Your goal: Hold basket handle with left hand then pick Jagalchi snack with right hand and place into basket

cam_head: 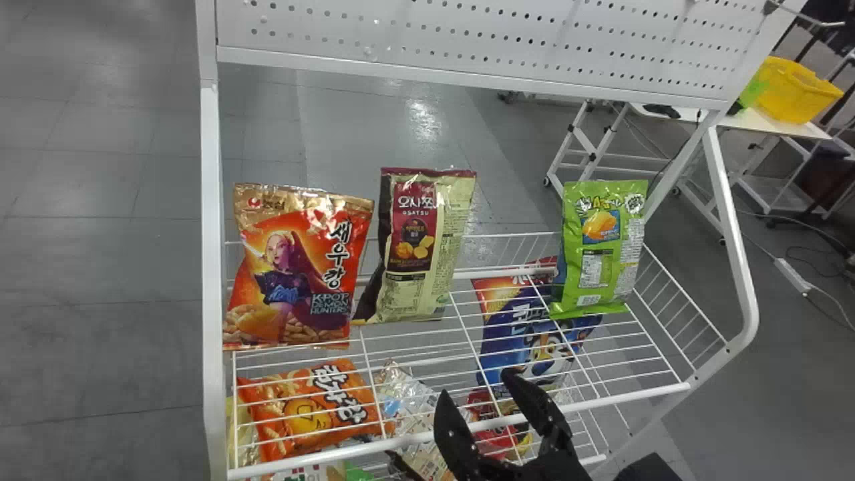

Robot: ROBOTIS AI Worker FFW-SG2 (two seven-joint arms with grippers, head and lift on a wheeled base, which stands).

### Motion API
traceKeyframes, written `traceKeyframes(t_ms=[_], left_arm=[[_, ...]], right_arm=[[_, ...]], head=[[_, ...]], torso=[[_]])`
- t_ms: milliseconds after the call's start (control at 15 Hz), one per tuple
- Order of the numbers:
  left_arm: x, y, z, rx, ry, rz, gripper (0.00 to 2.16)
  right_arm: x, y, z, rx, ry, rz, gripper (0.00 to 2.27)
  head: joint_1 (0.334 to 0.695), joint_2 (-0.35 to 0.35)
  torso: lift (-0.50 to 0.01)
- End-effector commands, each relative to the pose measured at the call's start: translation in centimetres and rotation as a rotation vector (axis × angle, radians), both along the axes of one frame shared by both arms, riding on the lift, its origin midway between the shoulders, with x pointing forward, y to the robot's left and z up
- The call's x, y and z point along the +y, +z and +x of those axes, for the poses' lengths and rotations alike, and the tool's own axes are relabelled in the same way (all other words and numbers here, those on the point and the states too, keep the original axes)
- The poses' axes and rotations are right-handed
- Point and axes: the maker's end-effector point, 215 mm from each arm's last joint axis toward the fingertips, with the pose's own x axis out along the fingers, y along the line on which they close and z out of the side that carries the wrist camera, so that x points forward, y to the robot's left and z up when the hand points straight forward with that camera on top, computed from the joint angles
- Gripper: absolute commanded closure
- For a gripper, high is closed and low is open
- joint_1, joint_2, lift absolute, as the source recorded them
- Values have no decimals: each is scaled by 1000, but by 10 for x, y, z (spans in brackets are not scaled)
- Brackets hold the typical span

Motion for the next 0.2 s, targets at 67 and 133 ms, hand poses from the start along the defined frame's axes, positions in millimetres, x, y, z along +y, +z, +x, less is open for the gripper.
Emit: traceKeyframes(t_ms=[67,133], left_arm=[[0,2,0,0,-1,-12,2148],[0,2,0,0,-1,-12,2148]], right_arm=[[0,-1,1,1,-1,1,127],[-1,-2,2,1,-2,0,127]], head=[[695,-350],[695,-350]], torso=[[-8],[-8]])
